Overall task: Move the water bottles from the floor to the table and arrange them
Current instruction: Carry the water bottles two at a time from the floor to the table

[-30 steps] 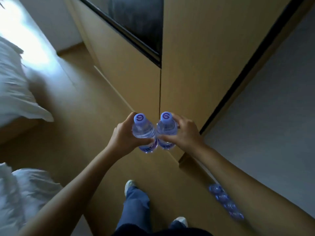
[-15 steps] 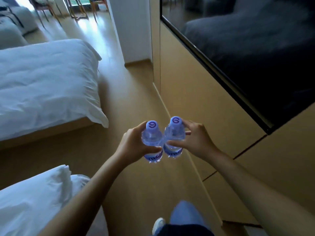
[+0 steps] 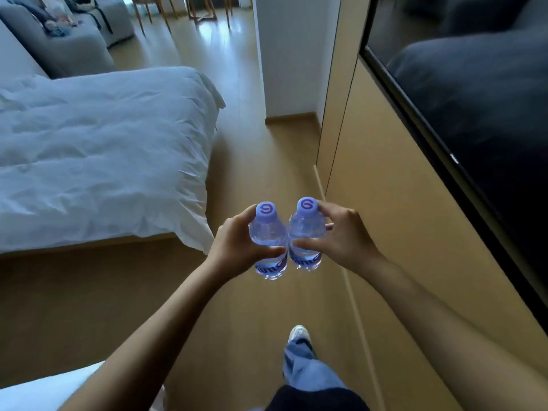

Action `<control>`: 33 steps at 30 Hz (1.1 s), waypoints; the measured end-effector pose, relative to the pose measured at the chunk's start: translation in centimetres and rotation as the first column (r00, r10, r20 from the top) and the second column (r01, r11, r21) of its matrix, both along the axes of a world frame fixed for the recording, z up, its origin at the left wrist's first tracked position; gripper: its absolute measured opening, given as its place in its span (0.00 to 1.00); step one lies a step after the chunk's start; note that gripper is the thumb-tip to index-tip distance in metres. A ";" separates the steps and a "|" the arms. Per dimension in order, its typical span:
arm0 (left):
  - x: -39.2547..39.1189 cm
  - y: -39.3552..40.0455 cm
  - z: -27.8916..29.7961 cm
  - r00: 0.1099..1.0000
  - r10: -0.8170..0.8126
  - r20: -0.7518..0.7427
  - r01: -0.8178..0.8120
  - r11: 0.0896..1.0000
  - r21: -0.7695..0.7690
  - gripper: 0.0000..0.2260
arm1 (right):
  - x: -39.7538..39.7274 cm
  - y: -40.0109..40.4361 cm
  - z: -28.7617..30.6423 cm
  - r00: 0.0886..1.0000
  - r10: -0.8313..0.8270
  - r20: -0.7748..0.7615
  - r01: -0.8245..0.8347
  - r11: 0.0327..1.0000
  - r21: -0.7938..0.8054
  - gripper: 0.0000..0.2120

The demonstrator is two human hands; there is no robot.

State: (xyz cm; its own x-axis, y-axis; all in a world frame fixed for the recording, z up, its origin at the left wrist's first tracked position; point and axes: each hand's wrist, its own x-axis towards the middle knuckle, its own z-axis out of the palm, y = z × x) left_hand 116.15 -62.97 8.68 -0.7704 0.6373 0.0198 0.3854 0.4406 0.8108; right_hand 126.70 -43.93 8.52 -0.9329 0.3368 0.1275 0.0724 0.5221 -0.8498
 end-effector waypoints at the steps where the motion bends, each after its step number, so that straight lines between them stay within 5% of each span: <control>1: -2.2 1.5 0.3 1.000 0.016 0.011 -0.016 1.000 0.004 0.27 | -2.3 1.5 0.4 1.000 0.008 -0.006 -0.008 1.000 0.007 0.25; 33: -78.9 36.7 1.5 0.992 -0.057 -0.112 0.072 0.988 0.134 0.25 | -78.0 36.4 2.0 0.997 0.037 -0.074 -0.033 0.998 0.062 0.26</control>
State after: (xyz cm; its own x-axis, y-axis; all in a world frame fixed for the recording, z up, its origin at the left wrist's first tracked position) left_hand 37.24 -26.32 10.23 -0.7162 0.6711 0.1915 0.4978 0.2990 0.8141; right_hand 48.75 -7.55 10.49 -0.9310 0.2936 0.2166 -0.0094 0.5742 -0.8187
